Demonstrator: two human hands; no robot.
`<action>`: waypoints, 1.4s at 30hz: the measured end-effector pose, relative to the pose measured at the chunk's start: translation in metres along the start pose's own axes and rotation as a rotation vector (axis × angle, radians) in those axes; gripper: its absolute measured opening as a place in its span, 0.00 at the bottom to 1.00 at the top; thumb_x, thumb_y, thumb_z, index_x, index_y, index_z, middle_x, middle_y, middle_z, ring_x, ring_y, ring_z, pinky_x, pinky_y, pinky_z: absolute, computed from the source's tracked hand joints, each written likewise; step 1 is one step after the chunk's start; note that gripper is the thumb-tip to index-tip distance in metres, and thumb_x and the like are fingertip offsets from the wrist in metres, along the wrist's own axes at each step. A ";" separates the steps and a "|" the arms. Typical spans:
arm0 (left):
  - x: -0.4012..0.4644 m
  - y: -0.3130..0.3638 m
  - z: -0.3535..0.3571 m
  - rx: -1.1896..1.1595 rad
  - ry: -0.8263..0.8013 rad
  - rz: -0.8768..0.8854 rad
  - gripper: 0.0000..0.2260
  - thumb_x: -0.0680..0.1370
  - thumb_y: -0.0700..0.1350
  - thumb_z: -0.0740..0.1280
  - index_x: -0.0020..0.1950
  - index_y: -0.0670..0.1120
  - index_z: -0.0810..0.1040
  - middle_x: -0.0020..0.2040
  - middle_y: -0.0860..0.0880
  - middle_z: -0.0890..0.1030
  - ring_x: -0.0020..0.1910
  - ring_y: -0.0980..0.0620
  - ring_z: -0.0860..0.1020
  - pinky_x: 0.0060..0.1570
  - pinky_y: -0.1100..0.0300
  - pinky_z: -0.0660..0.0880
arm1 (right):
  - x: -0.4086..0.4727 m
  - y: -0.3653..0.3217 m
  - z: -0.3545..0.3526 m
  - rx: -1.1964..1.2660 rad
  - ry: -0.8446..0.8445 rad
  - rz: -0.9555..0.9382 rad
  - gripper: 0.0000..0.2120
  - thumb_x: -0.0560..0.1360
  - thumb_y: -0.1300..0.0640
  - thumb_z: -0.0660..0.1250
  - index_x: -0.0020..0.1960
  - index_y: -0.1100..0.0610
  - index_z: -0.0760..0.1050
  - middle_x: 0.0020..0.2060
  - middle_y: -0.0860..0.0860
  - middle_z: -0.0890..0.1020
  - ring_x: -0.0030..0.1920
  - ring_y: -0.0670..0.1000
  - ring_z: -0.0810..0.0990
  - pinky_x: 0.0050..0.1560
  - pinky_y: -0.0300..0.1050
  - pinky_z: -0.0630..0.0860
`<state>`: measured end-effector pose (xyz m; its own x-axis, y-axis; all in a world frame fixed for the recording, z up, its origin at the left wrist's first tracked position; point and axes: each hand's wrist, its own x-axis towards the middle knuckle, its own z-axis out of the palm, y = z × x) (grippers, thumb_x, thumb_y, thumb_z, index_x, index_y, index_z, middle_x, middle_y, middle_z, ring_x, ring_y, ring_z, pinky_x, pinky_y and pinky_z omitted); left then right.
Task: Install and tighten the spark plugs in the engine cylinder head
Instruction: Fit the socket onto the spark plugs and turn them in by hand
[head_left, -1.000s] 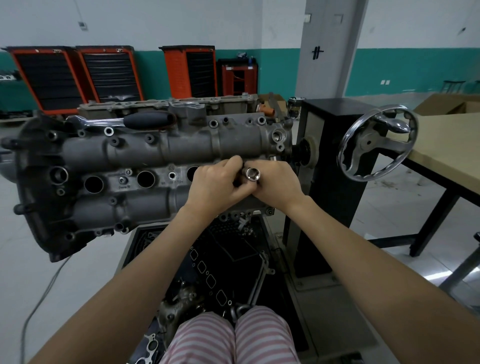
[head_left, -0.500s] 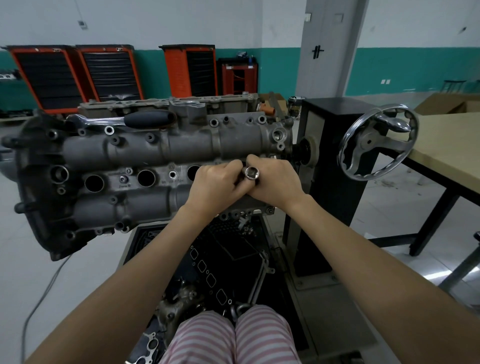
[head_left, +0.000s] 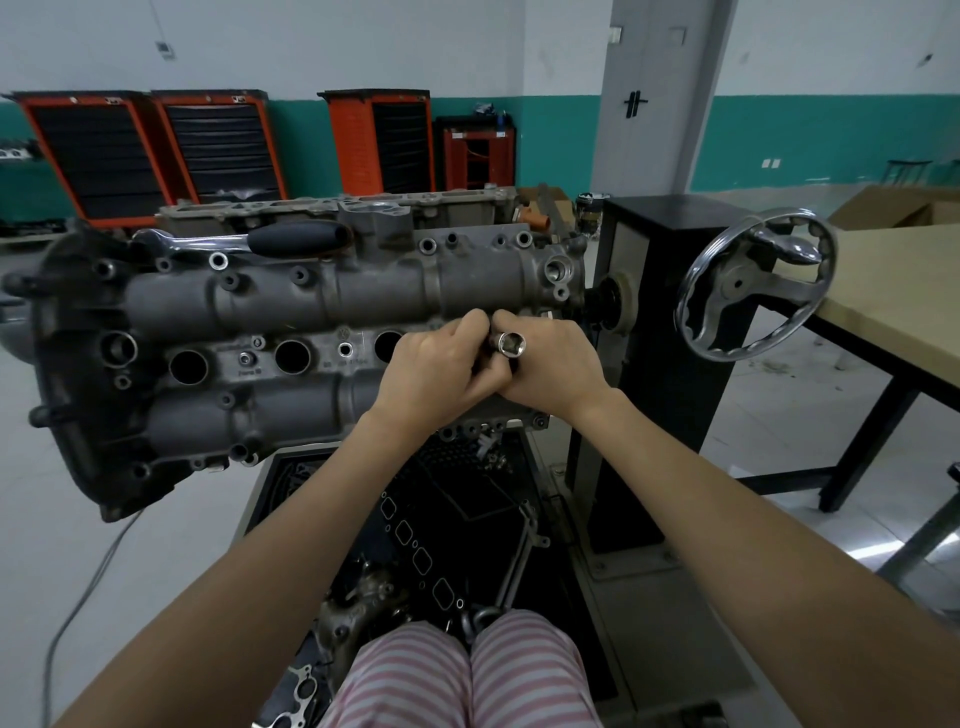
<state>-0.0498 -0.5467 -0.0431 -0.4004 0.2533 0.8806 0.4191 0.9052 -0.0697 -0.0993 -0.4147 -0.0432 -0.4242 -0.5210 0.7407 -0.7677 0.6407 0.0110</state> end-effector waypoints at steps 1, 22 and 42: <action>0.000 0.000 0.000 -0.005 -0.004 -0.004 0.12 0.71 0.46 0.59 0.33 0.39 0.69 0.24 0.45 0.71 0.19 0.43 0.69 0.24 0.64 0.57 | 0.000 0.000 0.000 0.003 -0.005 0.003 0.09 0.67 0.57 0.69 0.38 0.62 0.71 0.27 0.54 0.77 0.27 0.59 0.75 0.25 0.41 0.63; -0.001 -0.004 0.002 -0.124 0.026 -0.055 0.20 0.73 0.49 0.65 0.24 0.39 0.71 0.21 0.44 0.71 0.19 0.46 0.70 0.20 0.58 0.66 | -0.002 0.000 -0.002 0.104 0.044 -0.016 0.13 0.69 0.55 0.58 0.30 0.60 0.72 0.26 0.53 0.78 0.28 0.56 0.76 0.27 0.43 0.64; -0.002 -0.006 0.005 -0.090 0.046 -0.026 0.19 0.72 0.51 0.65 0.26 0.41 0.68 0.21 0.46 0.70 0.19 0.47 0.68 0.23 0.63 0.61 | -0.002 -0.001 -0.001 0.086 0.055 -0.020 0.09 0.65 0.63 0.67 0.29 0.59 0.69 0.24 0.53 0.74 0.25 0.56 0.73 0.22 0.44 0.66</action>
<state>-0.0553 -0.5514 -0.0466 -0.3754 0.2120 0.9023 0.4810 0.8767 -0.0058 -0.0974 -0.4140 -0.0437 -0.3832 -0.4999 0.7767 -0.8150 0.5788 -0.0295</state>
